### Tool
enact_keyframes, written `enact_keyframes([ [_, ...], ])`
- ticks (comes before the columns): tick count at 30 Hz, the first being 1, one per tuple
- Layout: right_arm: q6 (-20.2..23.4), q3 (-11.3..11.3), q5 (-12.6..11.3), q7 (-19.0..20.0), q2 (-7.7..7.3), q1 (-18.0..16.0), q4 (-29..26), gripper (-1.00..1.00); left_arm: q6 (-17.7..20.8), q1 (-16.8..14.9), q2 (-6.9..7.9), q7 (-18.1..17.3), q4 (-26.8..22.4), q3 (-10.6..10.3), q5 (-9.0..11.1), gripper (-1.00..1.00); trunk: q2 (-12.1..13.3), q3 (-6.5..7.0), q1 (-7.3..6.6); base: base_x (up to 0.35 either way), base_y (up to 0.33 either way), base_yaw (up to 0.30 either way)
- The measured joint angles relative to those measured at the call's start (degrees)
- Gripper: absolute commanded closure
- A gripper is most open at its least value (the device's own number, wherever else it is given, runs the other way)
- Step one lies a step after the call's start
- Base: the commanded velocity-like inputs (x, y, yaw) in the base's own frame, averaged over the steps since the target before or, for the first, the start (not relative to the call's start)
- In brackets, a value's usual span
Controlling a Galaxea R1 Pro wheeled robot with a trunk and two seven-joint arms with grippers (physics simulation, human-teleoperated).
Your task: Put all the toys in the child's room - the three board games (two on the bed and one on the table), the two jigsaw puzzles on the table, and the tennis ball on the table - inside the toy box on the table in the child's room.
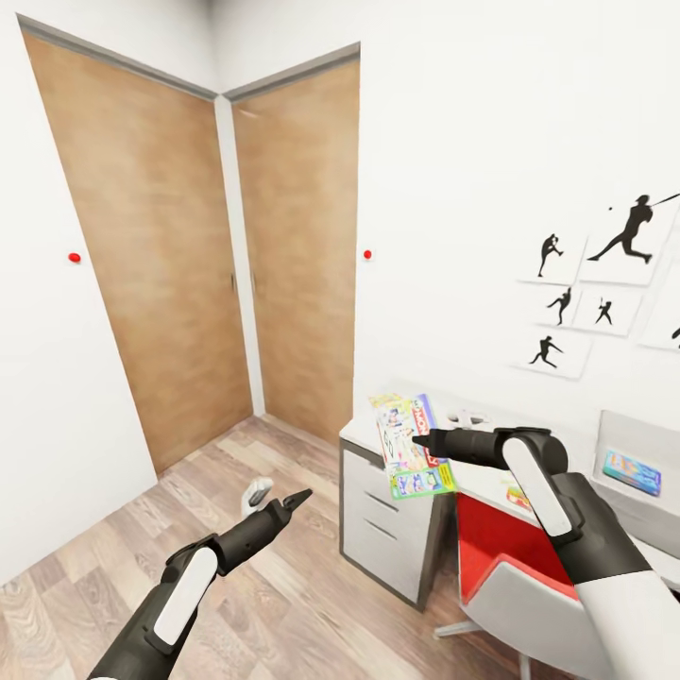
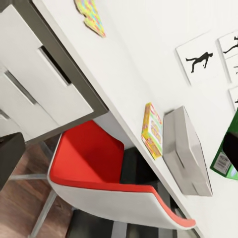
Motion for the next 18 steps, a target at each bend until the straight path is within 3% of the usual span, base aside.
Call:
enact_keyframes([
  [7, 0.10, -0.02, -0.14, 0.07, -0.26, 0.11, -1.61, 1.00, -0.01, -0.01, 0.00, -0.01, -0.04, -0.01, 0.00, -1.00, 0.00, 0.00, 0.00, 0.291, 0.148, -0.038],
  [15, 2.32, -0.65, -0.11, 0.08, -0.38, 0.16, -2.39, 1.00, 0.00, -0.01, 0.00, -0.01, -0.04, -0.02, -0.01, -1.00, 0.00, 0.00, 0.00, 0.306, 0.106, -0.205],
  [16, 2.78, -2.40, -0.43, 0.11, -0.42, 0.15, -3.09, 1.00, -0.03, 0.00, 0.00, -0.01, -0.05, -0.02, -0.01, -1.00, -0.01, 0.01, -0.01, 0.320, 0.038, -0.269],
  [18, 2.80, -3.42, -0.14, 0.15, -0.46, 0.18, -3.74, 1.00, -0.03, -0.01, -0.03, -0.02, -0.05, -0.02, -0.01, -1.00, 0.00, 0.00, 0.00, 0.322, 0.031, -0.271],
])
